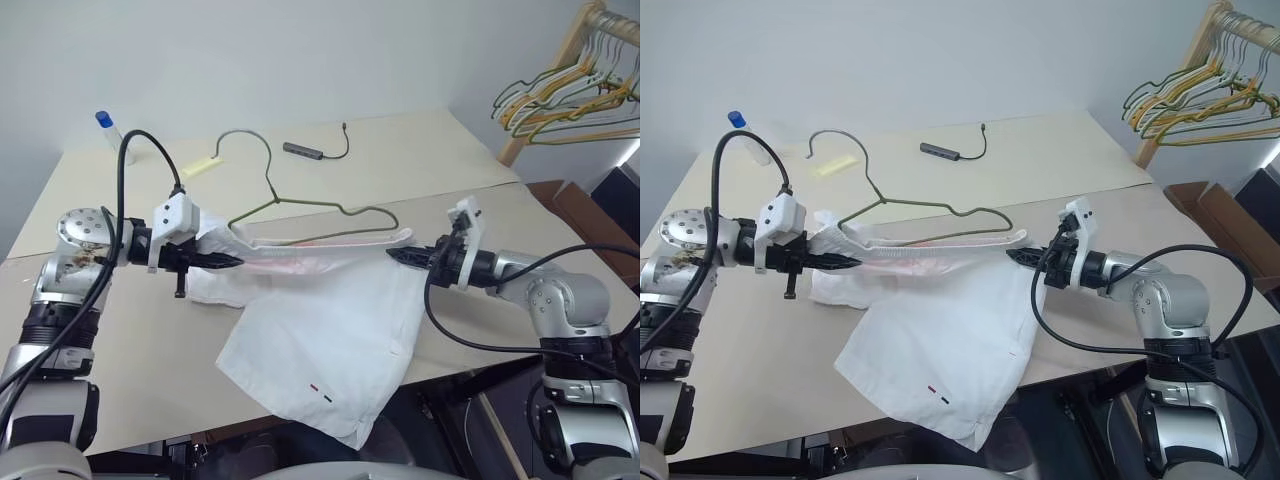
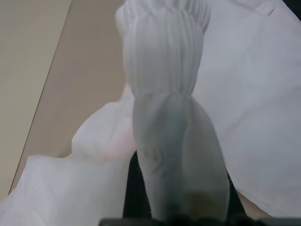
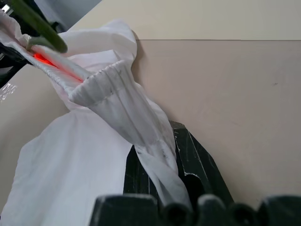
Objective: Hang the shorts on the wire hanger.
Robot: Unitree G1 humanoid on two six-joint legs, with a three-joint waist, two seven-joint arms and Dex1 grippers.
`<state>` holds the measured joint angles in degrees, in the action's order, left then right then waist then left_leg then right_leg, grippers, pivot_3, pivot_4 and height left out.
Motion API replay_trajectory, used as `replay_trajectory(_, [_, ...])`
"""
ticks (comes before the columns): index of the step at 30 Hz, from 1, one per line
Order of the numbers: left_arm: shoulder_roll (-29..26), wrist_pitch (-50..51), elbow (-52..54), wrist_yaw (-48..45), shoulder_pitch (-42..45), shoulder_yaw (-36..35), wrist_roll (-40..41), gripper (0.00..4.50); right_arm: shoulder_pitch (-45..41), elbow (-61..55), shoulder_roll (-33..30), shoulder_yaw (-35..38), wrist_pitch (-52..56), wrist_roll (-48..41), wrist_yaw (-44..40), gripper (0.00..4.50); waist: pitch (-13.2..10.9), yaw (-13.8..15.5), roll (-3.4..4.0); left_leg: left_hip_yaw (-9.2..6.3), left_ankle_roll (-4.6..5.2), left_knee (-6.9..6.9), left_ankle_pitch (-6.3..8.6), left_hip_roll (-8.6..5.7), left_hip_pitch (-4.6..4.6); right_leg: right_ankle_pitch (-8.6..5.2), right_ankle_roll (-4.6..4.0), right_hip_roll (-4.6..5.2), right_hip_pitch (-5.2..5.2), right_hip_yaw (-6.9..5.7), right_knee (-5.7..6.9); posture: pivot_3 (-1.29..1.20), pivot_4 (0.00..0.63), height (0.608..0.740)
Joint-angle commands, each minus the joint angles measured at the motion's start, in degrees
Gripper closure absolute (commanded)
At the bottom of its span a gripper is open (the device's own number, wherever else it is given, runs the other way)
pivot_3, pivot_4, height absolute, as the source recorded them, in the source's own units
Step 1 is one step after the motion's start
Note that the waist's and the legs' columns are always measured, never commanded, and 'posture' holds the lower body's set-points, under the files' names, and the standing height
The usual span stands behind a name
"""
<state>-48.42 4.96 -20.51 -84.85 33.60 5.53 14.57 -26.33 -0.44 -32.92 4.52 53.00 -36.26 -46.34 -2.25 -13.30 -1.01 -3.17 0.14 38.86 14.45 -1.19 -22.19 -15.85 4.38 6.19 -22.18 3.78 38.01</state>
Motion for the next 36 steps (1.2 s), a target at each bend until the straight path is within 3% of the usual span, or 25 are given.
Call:
replay_trajectory(1, [-3.40,-2.82,-2.10,1.09,-0.45,-0.08,-4.35,4.50,-0.57,0.49,-2.62,3.18,-0.93,0.50,0.40,4.45,0.00,-0.04,0.00,0.00,0.00,0.00,0.00,0.00,0.00,0.00,0.00,0.00,0.00,0.00,0.00,-0.19,0.000,0.740])
replay_trajectory(22, [-3.53,-10.30,-9.73,10.35,3.61,8.45,-17.88,4.50,-3.34,-3.87,-5.85,1.42,-0.75,-0.01,-2.35,4.45,0.00,-0.04,0.00,0.01,0.00,0.00,0.00,0.00,-0.01,0.00,0.00,0.00,-0.01,0.00,-0.02,-0.20,0.000,0.740])
replay_trajectory(28, [-3.33,-12.13,-10.11,9.74,3.70,9.76,-18.75,4.50,-5.37,-5.90,-7.36,-1.79,-0.93,0.84,-3.76,4.45,0.00,-0.03,0.00,0.01,0.00,0.00,0.00,0.00,-0.03,0.00,0.00,0.00,-0.03,-0.01,-0.02,-0.21,0.000,0.740])
replay_trajectory(36, [-4.82,-13.80,-13.87,9.81,4.48,8.12,-17.94,4.50,-2.34,0.25,-11.60,-1.56,-2.94,1.81,-8.42,4.45,0.00,0.21,0.00,0.00,0.00,0.01,0.00,-0.02,-0.06,0.00,0.01,0.01,-0.02,-0.03,-0.04,-0.19,0.000,0.740])
